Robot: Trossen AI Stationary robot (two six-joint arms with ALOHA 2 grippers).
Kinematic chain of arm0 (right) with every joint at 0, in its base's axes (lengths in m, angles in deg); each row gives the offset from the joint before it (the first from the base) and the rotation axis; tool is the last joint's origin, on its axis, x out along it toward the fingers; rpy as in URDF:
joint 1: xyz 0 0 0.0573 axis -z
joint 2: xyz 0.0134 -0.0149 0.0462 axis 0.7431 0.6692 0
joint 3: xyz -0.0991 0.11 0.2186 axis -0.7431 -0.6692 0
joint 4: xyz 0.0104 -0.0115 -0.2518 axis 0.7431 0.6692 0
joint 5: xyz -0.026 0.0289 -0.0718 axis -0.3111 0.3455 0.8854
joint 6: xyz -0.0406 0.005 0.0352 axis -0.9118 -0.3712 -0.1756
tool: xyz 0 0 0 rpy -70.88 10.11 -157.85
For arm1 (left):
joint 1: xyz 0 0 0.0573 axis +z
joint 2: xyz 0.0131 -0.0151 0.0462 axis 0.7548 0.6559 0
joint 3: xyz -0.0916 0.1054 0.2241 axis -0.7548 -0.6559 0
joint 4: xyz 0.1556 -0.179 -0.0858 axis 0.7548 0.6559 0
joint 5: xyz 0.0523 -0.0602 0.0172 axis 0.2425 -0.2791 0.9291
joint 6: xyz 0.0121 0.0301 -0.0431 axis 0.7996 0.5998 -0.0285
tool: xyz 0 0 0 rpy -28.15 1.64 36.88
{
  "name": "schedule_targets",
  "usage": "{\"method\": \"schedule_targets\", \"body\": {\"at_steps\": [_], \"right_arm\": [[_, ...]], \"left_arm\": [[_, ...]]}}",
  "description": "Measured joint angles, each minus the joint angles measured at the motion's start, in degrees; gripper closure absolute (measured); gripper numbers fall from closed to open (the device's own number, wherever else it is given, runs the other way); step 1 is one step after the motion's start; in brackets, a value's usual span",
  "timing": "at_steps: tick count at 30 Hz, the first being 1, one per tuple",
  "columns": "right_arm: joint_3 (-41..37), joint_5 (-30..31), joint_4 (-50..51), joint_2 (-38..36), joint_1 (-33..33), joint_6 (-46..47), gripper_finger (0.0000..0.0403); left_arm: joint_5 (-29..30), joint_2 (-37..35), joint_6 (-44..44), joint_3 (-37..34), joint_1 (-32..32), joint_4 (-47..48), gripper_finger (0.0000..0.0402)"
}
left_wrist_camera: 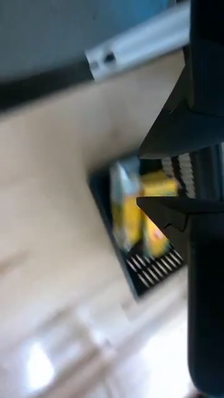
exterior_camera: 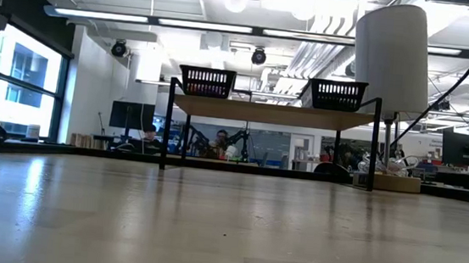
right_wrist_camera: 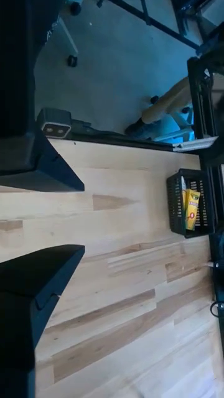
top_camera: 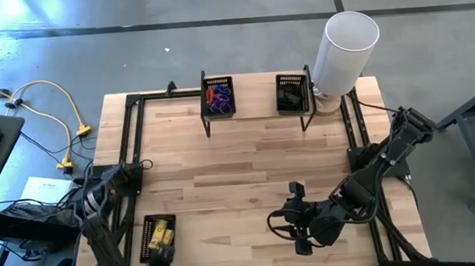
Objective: Pick & Place Office Desk Supplies
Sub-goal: Put the black basket with the crayon boxes on the shelf
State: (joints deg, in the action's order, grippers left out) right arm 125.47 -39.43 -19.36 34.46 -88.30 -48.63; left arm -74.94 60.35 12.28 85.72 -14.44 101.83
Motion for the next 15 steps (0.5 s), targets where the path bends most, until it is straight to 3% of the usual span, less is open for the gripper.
{"method": "schedule_targets", "body": {"at_steps": [3, 7, 9, 15], "right_arm": [[0.0, -0.01, 0.05, 0.0, 0.66, -0.26, 0.0267], [0.0, -0.44, 0.2, 0.0, 1.47, -0.54, 0.0267], [0.0, -0.82, 0.4, 0.0, 1.85, -0.54, 0.0267], [0.0, -1.76, 1.58, 0.0, 2.66, -0.34, 0.0267]], "left_arm": [[0.44, -6.2, -2.66, -7.89, 0.39, 0.14, 0.0301], [0.4, -12.95, -13.08, -17.44, 0.78, -1.51, 0.0301], [0.42, -15.06, -16.03, -19.46, 0.82, -4.68, 0.0301], [0.4, -16.28, -13.66, -19.83, 0.7, -17.46, 0.0301]]}}
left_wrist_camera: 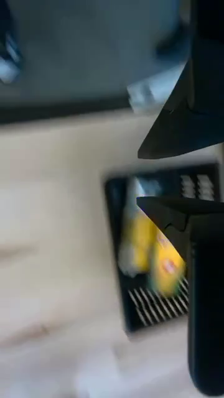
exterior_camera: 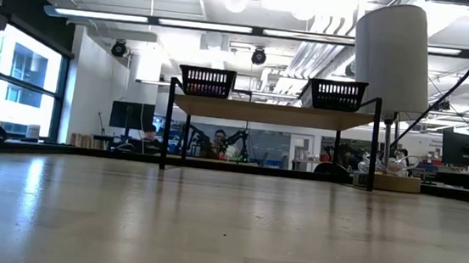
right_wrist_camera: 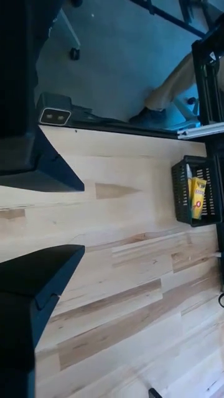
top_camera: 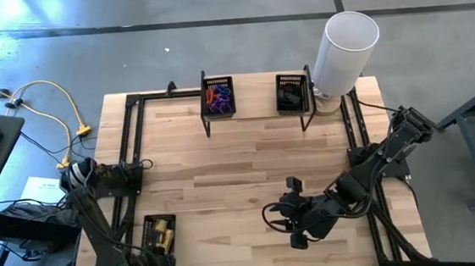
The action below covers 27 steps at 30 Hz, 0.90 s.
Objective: Pick & Place Office Desk Supplies
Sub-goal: Put the black basket with the crayon boxes on the shelf
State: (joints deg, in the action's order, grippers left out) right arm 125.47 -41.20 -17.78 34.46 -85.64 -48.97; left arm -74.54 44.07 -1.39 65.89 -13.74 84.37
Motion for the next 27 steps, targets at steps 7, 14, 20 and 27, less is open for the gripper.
{"method": "schedule_targets", "body": {"at_steps": [7, 14, 20, 27], "right_arm": [[0.0, 0.01, 0.71, -0.01, 0.65, -0.02, 0.0267], [0.0, -0.08, 0.69, -0.02, 1.38, -0.82, 0.0267], [0.0, -0.92, 0.67, -0.02, 1.44, -1.07, 0.0267], [0.0, -1.16, 1.09, -0.02, 1.44, -1.07, 0.0267]], "left_arm": [[-1.63, -0.04, -7.6, -0.65, -0.03, -10.13, 0.0301], [-2.37, -0.04, -24.69, -0.65, -0.04, -13.81, 0.0301], [-2.5, -0.04, -30.91, -0.65, -1.17, -13.26, 0.0301], [-2.41, 1.29, -31.8, -0.65, -3.86, -12.32, 0.0301]]}}
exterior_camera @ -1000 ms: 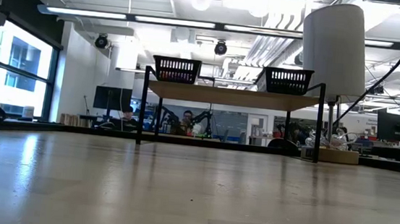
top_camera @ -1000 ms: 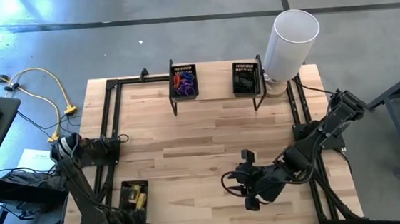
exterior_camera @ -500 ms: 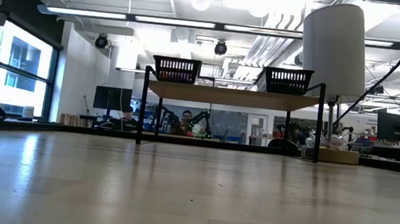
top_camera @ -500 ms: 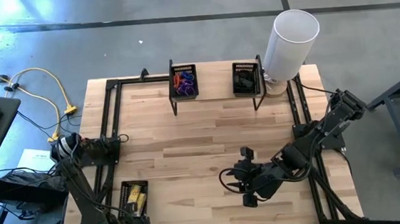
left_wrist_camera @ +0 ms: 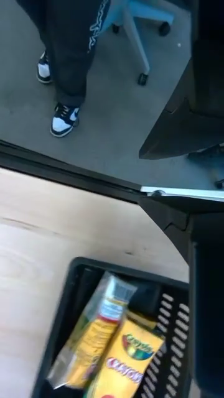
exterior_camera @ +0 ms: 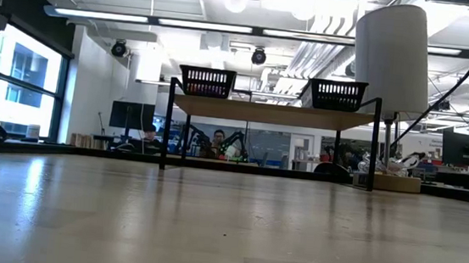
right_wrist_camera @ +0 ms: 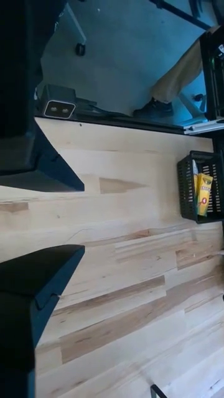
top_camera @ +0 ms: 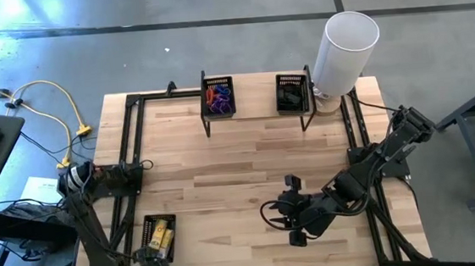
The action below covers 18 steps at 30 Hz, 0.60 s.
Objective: Pick & Place Office Desk Supplies
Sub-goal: Put the black basket with the crayon boxes on the shelf
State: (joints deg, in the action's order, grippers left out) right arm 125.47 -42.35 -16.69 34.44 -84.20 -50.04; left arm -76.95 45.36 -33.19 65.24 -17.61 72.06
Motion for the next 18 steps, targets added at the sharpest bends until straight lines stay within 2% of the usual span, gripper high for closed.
{"method": "schedule_targets", "body": {"at_steps": [7, 14, 18], "right_arm": [[0.0, -0.16, 0.24, 0.0, 0.16, 0.0, 0.0267], [0.01, -0.31, -0.3, 0.0, 0.74, -0.42, 0.0267], [0.02, -0.53, -0.29, 0.0, 0.74, -0.42, 0.0267]], "left_arm": [[2.46, 2.6, -1.06, 0.0, -2.38, 4.16, 0.0301], [3.74, 5.14, -4.67, 0.0, -2.69, 13.98, 0.0301], [3.73, 6.19, -5.37, 0.0, -2.66, 13.2, 0.0301]]}}
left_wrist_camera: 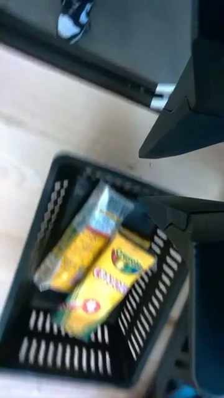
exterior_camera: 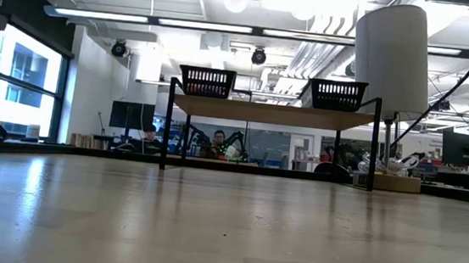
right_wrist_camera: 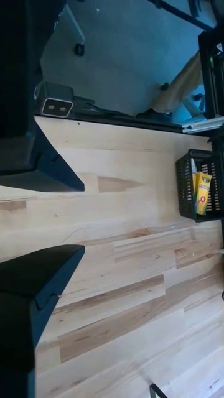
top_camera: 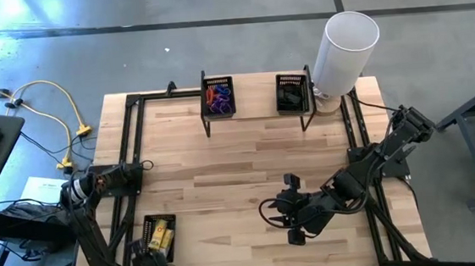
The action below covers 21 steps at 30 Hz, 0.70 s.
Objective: Pick & Place Office Desk Supplies
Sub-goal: Put the black basket with the crayon boxes on the shelf
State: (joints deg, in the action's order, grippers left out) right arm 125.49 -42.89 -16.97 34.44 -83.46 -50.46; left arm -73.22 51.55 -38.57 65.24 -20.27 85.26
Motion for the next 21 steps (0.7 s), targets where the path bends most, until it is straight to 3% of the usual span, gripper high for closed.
{"method": "schedule_targets", "body": {"at_steps": [14, 21], "right_arm": [[-0.01, 0.0, 0.34, 0.0, 0.36, 0.17, 0.0267], [-0.02, 0.0, 0.24, 0.0, 0.37, 0.04, 0.0267]], "left_arm": [[0.02, 0.1, 7.56, 0.02, 0.15, -2.36, 0.0301], [3.23, 0.1, 5.79, -1.86, 0.15, -3.56, 0.0301]]}}
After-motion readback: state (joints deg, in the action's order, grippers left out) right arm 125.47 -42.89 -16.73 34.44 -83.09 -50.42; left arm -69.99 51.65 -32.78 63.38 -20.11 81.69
